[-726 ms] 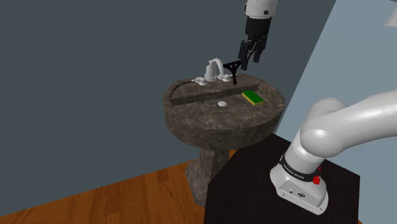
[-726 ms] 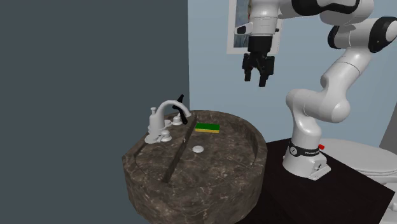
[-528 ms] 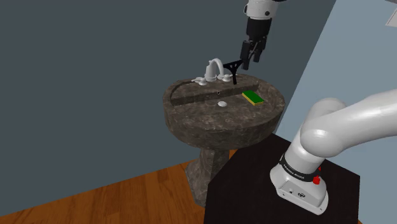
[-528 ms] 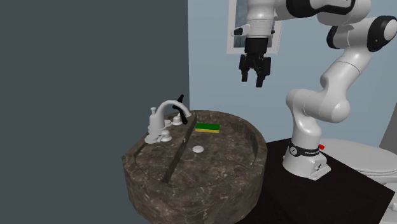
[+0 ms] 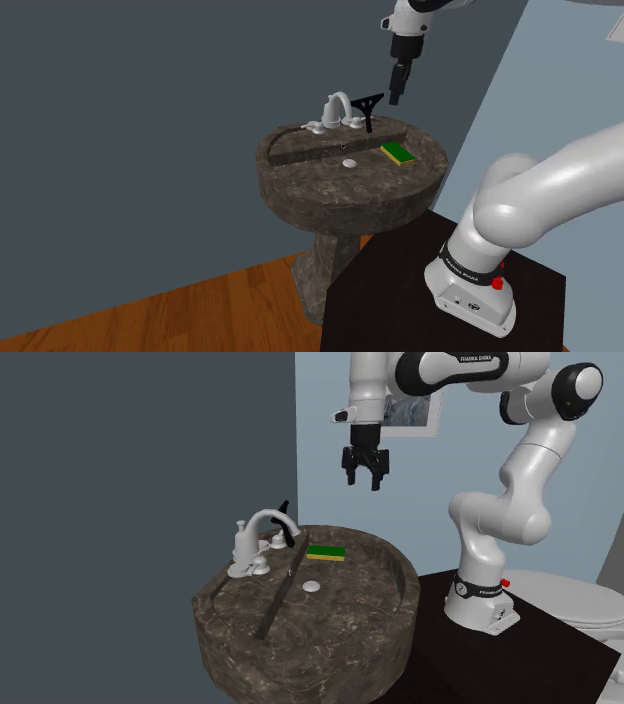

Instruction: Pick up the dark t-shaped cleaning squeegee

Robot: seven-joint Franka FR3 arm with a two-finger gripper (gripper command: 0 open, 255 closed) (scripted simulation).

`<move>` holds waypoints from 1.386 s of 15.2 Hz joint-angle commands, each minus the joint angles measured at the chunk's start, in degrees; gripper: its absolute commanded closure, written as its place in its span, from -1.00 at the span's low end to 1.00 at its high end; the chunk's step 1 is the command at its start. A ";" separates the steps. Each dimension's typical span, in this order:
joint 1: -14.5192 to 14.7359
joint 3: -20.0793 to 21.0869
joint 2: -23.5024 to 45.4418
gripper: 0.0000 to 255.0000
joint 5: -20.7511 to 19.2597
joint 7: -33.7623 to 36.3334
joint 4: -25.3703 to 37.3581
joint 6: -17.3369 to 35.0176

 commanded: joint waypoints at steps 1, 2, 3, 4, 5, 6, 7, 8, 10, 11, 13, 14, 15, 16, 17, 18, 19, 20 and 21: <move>0.87 -3.29 3.20 -1.00 -0.83 -6.26 1.96 1.29; 1.37 -4.93 5.02 -1.00 -1.04 -9.25 3.11 1.97; 1.91 -6.56 6.94 -1.00 -1.12 -12.27 4.35 2.64; 2.47 -8.17 8.97 -1.00 -1.06 -15.33 5.68 3.29; 3.05 -9.77 11.10 -1.00 -0.84 -18.41 7.11 3.93; 3.64 -11.34 13.34 -1.00 -0.47 -21.54 8.63 4.54; 4.22 -12.88 15.69 -1.00 0.08 -24.72 10.23 5.11; 4.76 -14.37 18.16 -1.00 0.82 -27.96 11.93 5.65; 5.73 -17.22 23.45 -1.00 2.85 -34.62 15.59 6.56; 6.10 -18.54 26.27 -1.00 4.16 -38.03 17.56 6.90; 6.35 -20.73 32.26 -1.00 7.35 -44.99 21.79 7.30; 6.19 -21.56 35.39 -1.00 9.16 -48.49 24.06 7.33; 5.80 -22.17 38.57 -1.00 11.07 -51.94 26.44 7.22; 5.19 -22.55 41.78 -1.00 13.02 -55.32 28.93 6.98; 4.28 -22.59 44.96 -1.00 14.93 -58.55 31.55 6.60; 3.18 -22.40 48.10 -1.00 16.76 -61.62 34.28 6.09; 1.98 -22.06 51.19 -1.00 18.48 -64.50 37.14 5.46; 0.66 -21.56 54.21 -1.00 20.08 -67.19 40.14 4.72; -0.42 -20.99 56.30 -1.00 21.07 -68.95 42.35 4.14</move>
